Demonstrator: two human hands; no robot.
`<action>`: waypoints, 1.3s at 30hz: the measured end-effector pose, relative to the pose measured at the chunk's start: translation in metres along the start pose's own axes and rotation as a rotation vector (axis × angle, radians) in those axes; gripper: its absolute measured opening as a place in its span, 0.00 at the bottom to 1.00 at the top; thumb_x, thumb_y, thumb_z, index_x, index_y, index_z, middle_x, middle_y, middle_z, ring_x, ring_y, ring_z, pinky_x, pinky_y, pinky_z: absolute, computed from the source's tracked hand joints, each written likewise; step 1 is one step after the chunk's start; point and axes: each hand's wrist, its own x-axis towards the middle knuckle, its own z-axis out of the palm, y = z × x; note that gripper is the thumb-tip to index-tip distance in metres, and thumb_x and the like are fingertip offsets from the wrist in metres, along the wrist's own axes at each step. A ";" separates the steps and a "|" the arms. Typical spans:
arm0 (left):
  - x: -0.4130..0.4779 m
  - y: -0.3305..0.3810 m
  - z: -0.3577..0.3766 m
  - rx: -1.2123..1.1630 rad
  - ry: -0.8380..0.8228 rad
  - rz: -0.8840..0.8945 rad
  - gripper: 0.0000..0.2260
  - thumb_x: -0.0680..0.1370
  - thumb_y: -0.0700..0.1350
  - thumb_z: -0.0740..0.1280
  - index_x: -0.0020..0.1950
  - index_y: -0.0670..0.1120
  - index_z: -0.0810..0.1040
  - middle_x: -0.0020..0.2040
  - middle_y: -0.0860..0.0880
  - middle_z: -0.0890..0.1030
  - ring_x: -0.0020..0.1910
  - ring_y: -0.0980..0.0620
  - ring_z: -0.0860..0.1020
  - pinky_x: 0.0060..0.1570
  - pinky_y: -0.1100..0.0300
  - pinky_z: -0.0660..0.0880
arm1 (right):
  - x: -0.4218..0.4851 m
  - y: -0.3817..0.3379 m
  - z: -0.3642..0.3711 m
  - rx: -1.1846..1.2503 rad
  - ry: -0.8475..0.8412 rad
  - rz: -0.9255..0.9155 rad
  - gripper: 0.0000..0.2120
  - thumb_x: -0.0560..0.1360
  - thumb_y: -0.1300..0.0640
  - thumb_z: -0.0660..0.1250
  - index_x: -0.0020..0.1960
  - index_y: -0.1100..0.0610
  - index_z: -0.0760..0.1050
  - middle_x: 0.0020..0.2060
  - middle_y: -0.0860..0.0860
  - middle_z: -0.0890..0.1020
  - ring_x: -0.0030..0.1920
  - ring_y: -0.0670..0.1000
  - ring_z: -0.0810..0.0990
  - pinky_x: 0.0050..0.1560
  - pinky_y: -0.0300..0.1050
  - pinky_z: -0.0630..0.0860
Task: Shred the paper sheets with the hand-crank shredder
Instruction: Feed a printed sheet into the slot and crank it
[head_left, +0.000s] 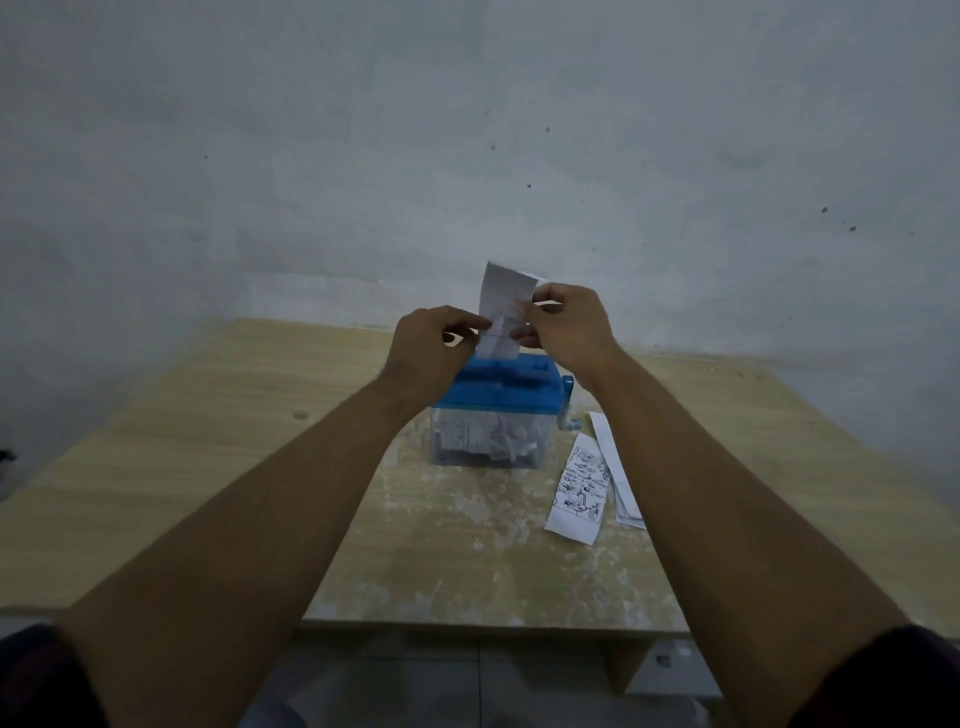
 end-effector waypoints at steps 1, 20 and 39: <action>0.000 0.000 0.000 -0.010 -0.015 -0.013 0.10 0.80 0.39 0.74 0.58 0.49 0.89 0.51 0.54 0.87 0.47 0.59 0.83 0.53 0.67 0.80 | 0.001 0.001 0.000 0.006 -0.009 0.012 0.05 0.80 0.58 0.74 0.52 0.60 0.82 0.41 0.58 0.88 0.39 0.56 0.89 0.46 0.48 0.87; -0.002 -0.010 0.016 -0.117 -0.215 -0.064 0.18 0.71 0.59 0.82 0.58 0.55 0.89 0.51 0.61 0.87 0.51 0.67 0.82 0.56 0.68 0.77 | 0.010 0.010 0.000 0.033 -0.020 0.104 0.11 0.82 0.52 0.71 0.52 0.61 0.83 0.45 0.57 0.87 0.37 0.55 0.89 0.44 0.50 0.87; -0.012 -0.013 0.026 -0.207 -0.110 -0.185 0.21 0.66 0.56 0.85 0.56 0.52 0.89 0.53 0.63 0.82 0.51 0.64 0.80 0.45 0.75 0.76 | -0.050 0.137 -0.024 -0.285 0.121 0.262 0.10 0.85 0.56 0.60 0.48 0.54 0.78 0.44 0.52 0.86 0.43 0.52 0.82 0.46 0.49 0.77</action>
